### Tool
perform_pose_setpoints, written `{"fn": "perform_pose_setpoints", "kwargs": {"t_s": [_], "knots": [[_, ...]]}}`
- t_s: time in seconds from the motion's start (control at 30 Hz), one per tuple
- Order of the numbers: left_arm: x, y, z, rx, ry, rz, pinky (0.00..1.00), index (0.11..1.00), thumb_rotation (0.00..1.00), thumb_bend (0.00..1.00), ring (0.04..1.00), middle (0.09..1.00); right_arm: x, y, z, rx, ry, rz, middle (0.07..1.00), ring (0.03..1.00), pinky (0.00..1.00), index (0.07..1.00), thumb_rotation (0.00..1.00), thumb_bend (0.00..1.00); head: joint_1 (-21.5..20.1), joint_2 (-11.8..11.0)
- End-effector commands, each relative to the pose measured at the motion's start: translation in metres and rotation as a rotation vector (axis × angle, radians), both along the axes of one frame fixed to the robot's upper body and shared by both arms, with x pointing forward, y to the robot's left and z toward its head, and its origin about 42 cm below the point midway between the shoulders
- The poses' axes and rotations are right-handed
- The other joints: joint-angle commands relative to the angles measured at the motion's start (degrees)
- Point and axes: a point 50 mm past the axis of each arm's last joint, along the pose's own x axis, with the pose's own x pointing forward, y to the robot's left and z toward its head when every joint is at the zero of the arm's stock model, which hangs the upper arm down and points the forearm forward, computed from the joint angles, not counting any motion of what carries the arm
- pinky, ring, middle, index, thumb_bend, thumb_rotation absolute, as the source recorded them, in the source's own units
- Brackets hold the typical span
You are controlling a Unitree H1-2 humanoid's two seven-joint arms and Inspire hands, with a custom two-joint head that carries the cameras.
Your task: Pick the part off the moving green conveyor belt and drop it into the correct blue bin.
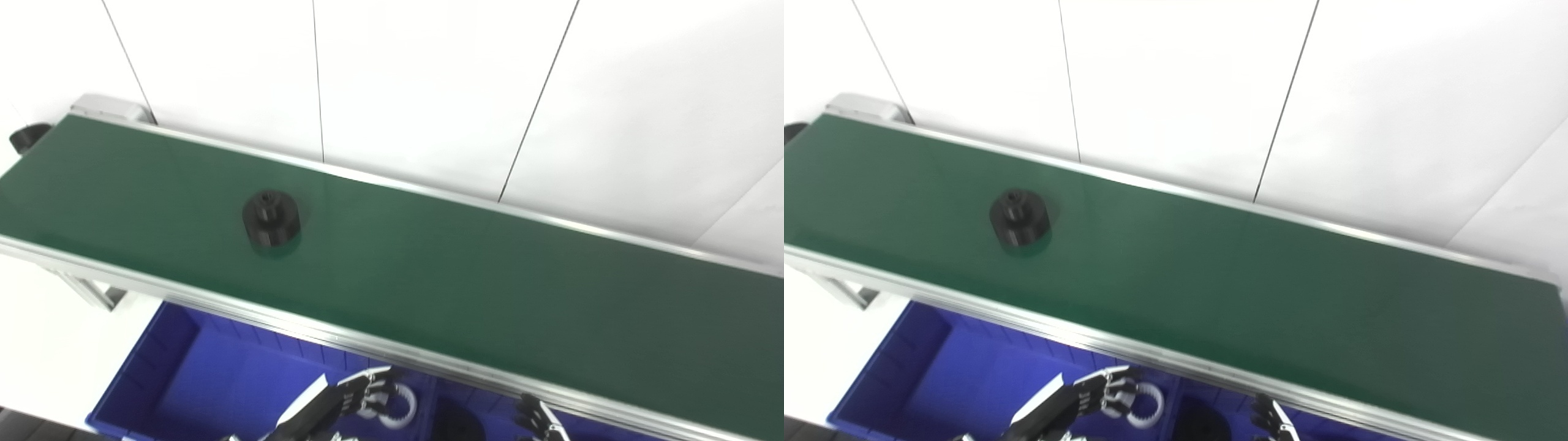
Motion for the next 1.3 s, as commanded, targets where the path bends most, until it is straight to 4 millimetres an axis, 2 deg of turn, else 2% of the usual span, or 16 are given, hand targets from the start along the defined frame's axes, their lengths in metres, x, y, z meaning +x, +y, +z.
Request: {"fn": "perform_pose_setpoints", "kwargs": {"t_s": [0.0, 0.17, 0.33, 0.53, 0.87, 0.97, 1.13, 1.27], "knots": [[0.004, 0.002, 0.004, 0.010, -0.048, 0.004, 0.73, 0.857, 0.65, 0.71, 0.863, 0.909, 0.007, 0.006, 0.025, 0.038, -0.125, 0.020, 0.825, 0.787, 0.67, 0.861, 0.38, 0.81, 0.03, -0.01], [0.005, 0.000, 0.002, 0.018, -0.049, 0.015, 0.72, 0.855, 0.67, 0.72, 0.862, 0.901, 0.027, 0.013, 0.057, 0.042, -0.252, 0.034, 0.802, 0.738, 0.62, 0.847, 0.35, 0.81, -0.19, -0.73], [0.009, 0.002, 0.000, 0.033, -0.053, 0.016, 0.72, 0.853, 0.68, 0.72, 0.848, 0.890, 0.069, 0.025, 0.094, 0.016, -0.363, 0.061, 0.792, 0.713, 0.57, 0.857, 0.39, 0.83, -2.82, -0.67], [0.015, 0.007, -0.001, 0.047, -0.058, 0.008, 0.73, 0.861, 0.69, 0.73, 0.847, 0.895, 0.119, 0.036, 0.127, -0.092, -0.400, 0.100, 0.790, 0.704, 0.53, 0.858, 0.41, 0.86, -5.49, -0.36], [0.022, 0.014, 0.000, 0.064, -0.065, -0.032, 0.76, 0.891, 0.69, 0.71, 0.870, 0.911, 0.168, 0.051, 0.151, -0.276, -0.337, 0.165, 0.809, 0.727, 0.61, 0.898, 0.40, 0.81, -8.59, -0.05], [0.024, 0.017, 0.001, 0.056, -0.061, -0.036, 0.76, 0.886, 0.67, 0.70, 0.867, 0.908, 0.181, 0.061, 0.153, -0.324, -0.318, 0.178, 0.811, 0.733, 0.63, 0.905, 0.40, 0.81, -9.53, 0.21], [0.027, 0.020, 0.002, 0.070, -0.070, -0.042, 0.75, 0.888, 0.68, 0.71, 0.863, 0.908, 0.211, 0.080, 0.152, -0.355, -0.292, 0.199, 0.780, 0.690, 0.58, 0.889, 0.38, 0.83, -10.83, 0.47], [0.028, 0.020, 0.002, 0.071, -0.072, -0.039, 0.74, 0.885, 0.68, 0.71, 0.854, 0.902, 0.229, 0.093, 0.149, -0.379, -0.280, 0.215, 0.790, 0.722, 0.60, 0.892, 0.39, 0.83, -11.60, 0.55]]}}
